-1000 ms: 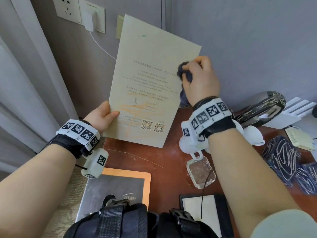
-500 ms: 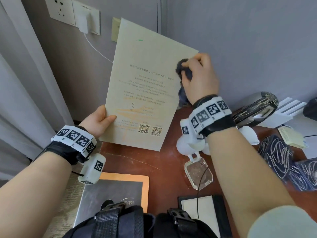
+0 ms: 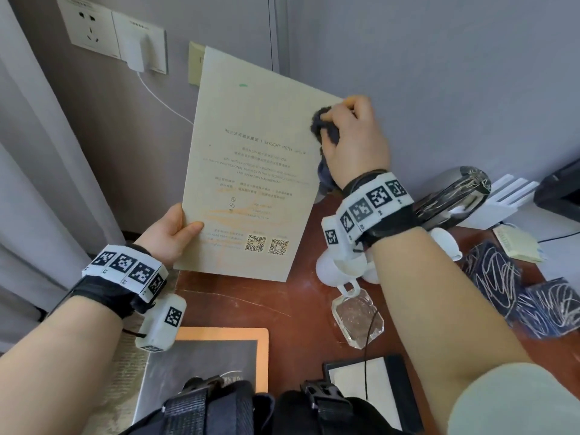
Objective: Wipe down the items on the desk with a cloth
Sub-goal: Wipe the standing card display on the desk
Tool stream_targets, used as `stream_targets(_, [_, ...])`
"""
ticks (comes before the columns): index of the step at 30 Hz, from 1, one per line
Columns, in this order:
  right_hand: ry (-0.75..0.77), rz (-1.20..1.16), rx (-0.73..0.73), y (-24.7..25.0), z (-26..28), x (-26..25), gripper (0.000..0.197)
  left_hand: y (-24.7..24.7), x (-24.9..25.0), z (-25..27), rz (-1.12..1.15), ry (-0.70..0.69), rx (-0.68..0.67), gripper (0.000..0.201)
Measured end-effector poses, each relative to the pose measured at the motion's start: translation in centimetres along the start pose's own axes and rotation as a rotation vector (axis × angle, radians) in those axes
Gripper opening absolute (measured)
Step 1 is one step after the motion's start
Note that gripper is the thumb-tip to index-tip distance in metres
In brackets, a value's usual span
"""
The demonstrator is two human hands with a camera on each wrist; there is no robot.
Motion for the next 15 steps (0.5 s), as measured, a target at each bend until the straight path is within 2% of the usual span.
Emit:
stream_targets(3, [-0.027, 0.08, 0.055, 0.6, -1.4, 0.1, 0.02, 0.0, -0.4, -0.3, 0.0, -0.006, -0.017, 0.039])
stream_targets(5, [-0.007, 0.083, 0.048, -0.4, 0.2, -0.2, 0.019, -0.1, -0.6, -0.6, 0.017, -0.009, -0.016, 0.036])
stream_targets(9, [0.232, 0.066, -0.122, -4.1, 7.0, -2.1, 0.026, -0.3, -1.6, -0.9, 0.116, -0.017, 0.009, 0.036])
stream_targets(11, [0.276, 0.072, -0.215, -4.8, 8.4, -2.1, 0.027, -0.4, -2.0, -1.0, 0.131, -0.022, -0.003, 0.038])
stream_targets(13, [0.236, 0.054, -0.208, -3.7, 6.7, -2.0, 0.023, -0.5, -2.1, -1.1, 0.127, -0.02, -0.02, 0.041])
stream_targets(15, [0.114, 0.04, -0.103, -1.8, 3.5, -1.6, 0.018, -0.4, -2.1, -1.1, 0.126, -0.016, -0.017, 0.04])
Point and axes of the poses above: each hand's wrist, its own z-axis away from the middle knuckle, its own y-axis out of the back of the hand, x = y × z, the point moved 5 cm from there along -z, towards the middle knuckle, and after that the axes turned 4 degrees about -y, right-handed, at the moved point
